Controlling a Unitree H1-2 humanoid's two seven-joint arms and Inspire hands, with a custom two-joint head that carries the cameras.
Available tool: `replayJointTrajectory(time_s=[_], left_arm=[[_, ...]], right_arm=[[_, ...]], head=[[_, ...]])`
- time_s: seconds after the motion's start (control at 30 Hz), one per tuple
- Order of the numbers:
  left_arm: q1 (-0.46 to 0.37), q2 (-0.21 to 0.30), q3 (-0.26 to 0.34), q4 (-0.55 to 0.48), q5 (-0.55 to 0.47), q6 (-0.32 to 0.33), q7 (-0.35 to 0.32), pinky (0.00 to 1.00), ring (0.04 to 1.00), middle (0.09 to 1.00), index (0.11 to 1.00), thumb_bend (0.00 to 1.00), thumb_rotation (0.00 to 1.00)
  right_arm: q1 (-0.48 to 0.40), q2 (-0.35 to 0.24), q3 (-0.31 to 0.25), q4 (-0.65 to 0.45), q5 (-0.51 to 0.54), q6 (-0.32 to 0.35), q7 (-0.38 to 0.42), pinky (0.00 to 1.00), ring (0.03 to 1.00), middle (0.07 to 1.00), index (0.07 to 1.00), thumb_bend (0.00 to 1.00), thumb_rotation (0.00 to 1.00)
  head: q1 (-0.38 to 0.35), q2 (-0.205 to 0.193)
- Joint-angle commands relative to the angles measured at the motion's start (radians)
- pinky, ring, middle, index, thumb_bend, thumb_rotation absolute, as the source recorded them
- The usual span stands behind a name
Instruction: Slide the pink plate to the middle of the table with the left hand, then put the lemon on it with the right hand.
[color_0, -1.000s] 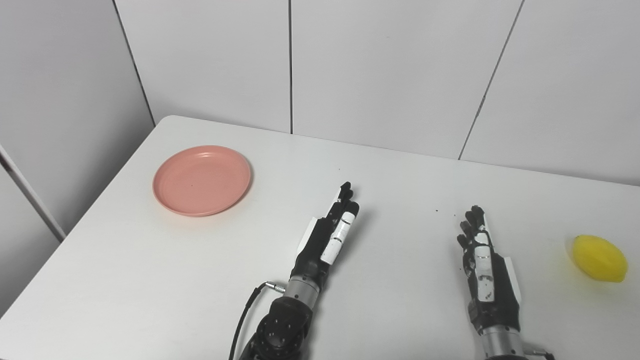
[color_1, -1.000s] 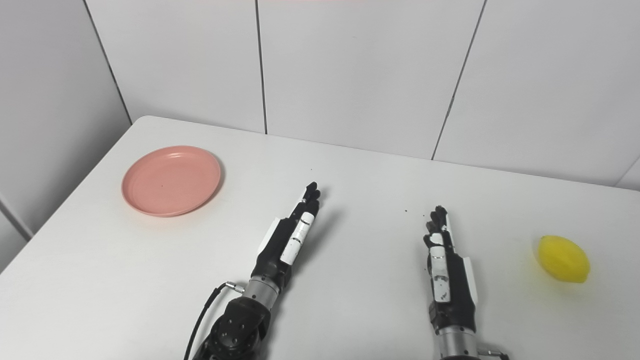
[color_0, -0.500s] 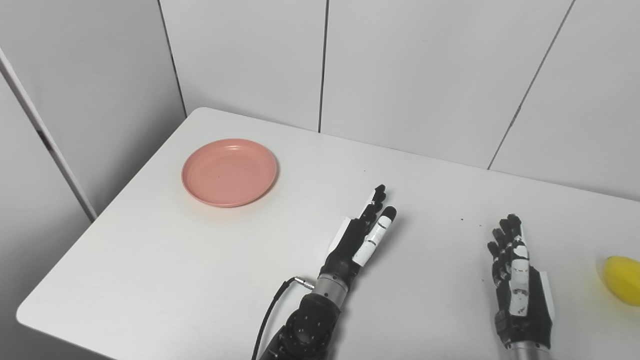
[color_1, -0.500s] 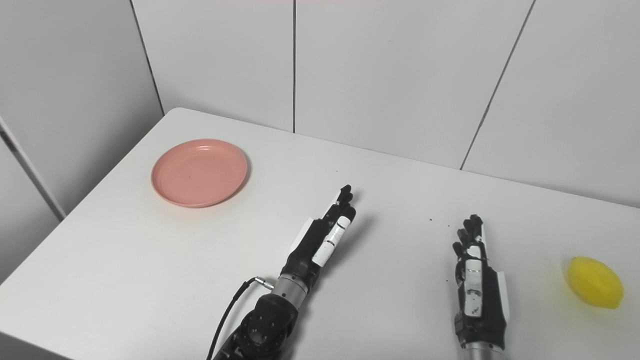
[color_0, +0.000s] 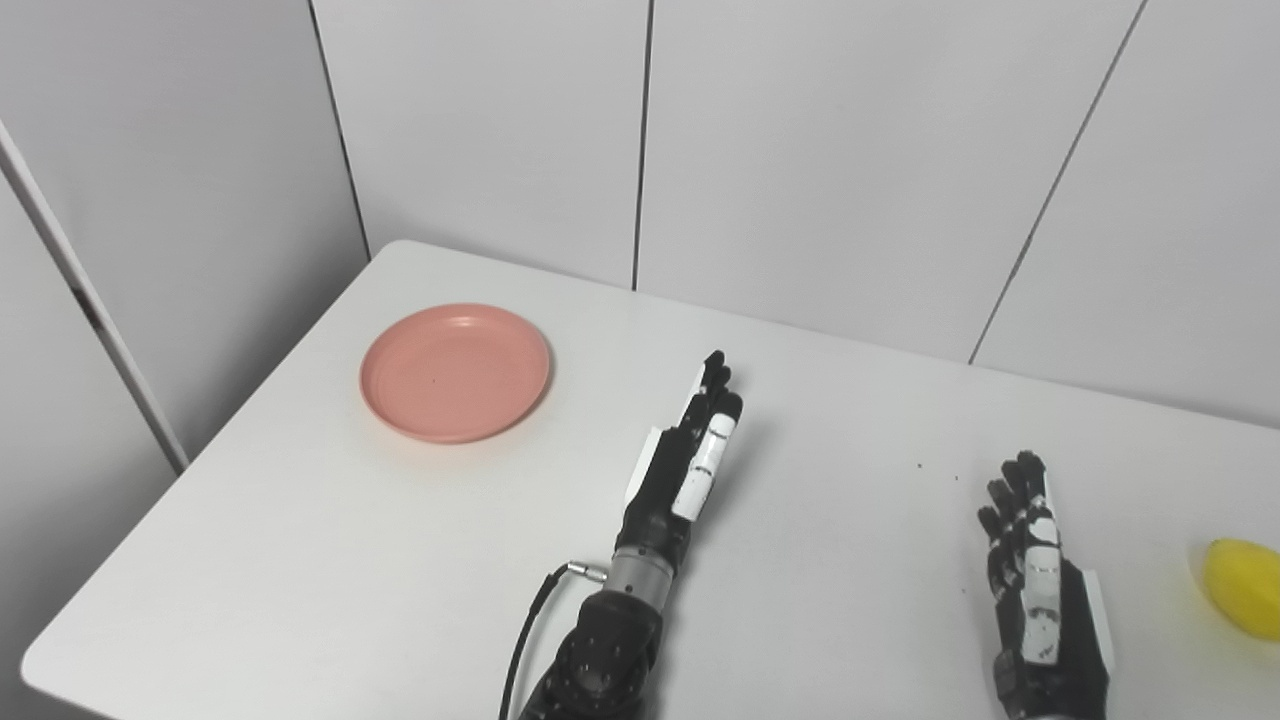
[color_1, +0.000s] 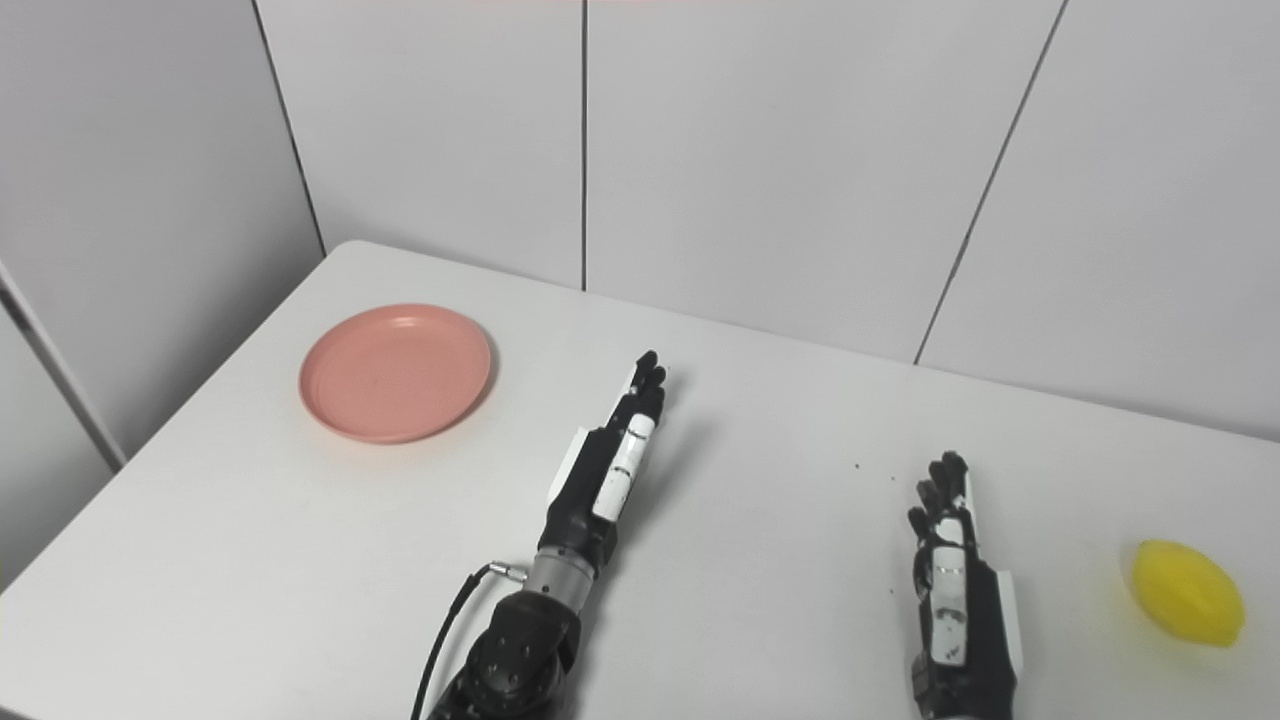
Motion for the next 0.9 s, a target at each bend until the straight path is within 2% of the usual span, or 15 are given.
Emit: replayJointTrajectory(time_s=[0.0,0.13,0.3,0.43,0.57,0.73,0.87], left_arm=[[-0.049,0.022,-0.002,-0.027,0.008,-0.041,-0.014,0.98,0.993,0.990,0.986,0.64,1.00],[-0.071,0.062,-0.005,-0.031,0.021,-0.049,-0.024,0.95,0.970,0.967,0.963,0.66,1.00],[-0.101,0.083,0.016,-0.044,0.027,-0.039,-0.003,0.89,0.904,0.917,0.916,0.65,1.00],[-0.139,0.099,0.058,-0.040,0.038,-0.052,0.031,0.84,0.856,0.870,0.868,0.65,1.00],[-0.171,0.107,0.110,-0.032,0.018,-0.080,0.066,0.76,0.776,0.800,0.797,0.64,1.00],[-0.204,0.127,0.176,-0.037,0.012,-0.099,0.111,0.64,0.680,0.699,0.692,0.70,1.00],[-0.216,0.148,0.221,-0.066,-0.015,-0.086,0.130,0.60,0.635,0.652,0.640,0.74,1.00]], right_arm=[[0.002,0.008,0.001,0.026,-0.002,-0.057,0.003,1.00,1.000,1.000,1.000,0.66,1.00],[-0.003,0.010,0.003,0.043,-0.016,-0.074,-0.001,1.00,1.000,1.000,1.000,0.65,1.00],[-0.007,0.011,0.003,0.060,-0.026,-0.096,0.002,1.00,1.000,1.000,1.000,0.63,1.00],[-0.005,0.014,0.000,0.056,-0.018,-0.086,0.003,1.00,1.000,1.000,1.000,0.64,1.00],[-0.003,0.012,0.002,0.050,-0.019,-0.081,0.005,1.00,1.000,1.000,1.000,0.64,1.00],[0.001,0.012,0.005,0.034,-0.017,-0.061,0.008,1.00,1.000,1.000,1.000,0.59,1.00],[0.004,0.010,0.010,0.019,-0.024,-0.046,0.008,1.00,1.000,1.000,1.000,0.56,1.00]], head=[[-0.002,-0.006],[-0.002,-0.021],[-0.002,-0.033],[0.010,-0.040],[0.016,-0.044],[0.029,-0.051],[0.032,-0.055]])
